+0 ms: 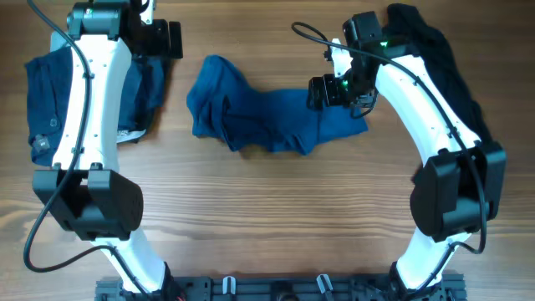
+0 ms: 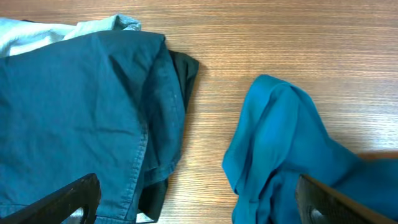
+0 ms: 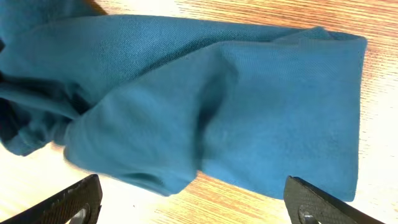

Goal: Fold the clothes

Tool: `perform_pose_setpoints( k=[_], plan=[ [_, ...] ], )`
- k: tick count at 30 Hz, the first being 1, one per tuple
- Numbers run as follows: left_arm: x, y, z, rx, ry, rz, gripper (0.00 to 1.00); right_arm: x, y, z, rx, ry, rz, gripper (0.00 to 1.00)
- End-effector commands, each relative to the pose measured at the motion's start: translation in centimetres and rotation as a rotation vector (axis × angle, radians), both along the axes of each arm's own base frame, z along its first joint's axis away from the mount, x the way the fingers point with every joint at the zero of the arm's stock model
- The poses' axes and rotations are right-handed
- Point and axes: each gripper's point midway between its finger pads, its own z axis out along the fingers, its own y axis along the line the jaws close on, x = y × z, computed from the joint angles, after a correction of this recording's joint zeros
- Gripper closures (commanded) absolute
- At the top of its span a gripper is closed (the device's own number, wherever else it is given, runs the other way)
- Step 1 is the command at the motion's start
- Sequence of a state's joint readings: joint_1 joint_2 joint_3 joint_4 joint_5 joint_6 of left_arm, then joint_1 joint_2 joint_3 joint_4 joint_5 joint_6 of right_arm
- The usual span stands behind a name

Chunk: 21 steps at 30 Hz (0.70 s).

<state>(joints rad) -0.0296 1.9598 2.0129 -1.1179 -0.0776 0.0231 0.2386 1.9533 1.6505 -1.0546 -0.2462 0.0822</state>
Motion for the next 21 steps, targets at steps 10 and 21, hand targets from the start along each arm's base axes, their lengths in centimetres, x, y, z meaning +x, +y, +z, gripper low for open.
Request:
perform_pose_setpoints(
  k=[10,21],
  plan=[
    [0.3,-0.5,-0.3,-0.046,-0.001,-0.006,0.00,-0.1,4.5,0.1,0.002,-0.064,0.134,0.23],
    [-0.3,0.2,-0.6,-0.031,0.028,0.008,0.00,-1.6,9.0,-5.3,-0.135,0.033,-0.258,0.38]
  ],
)
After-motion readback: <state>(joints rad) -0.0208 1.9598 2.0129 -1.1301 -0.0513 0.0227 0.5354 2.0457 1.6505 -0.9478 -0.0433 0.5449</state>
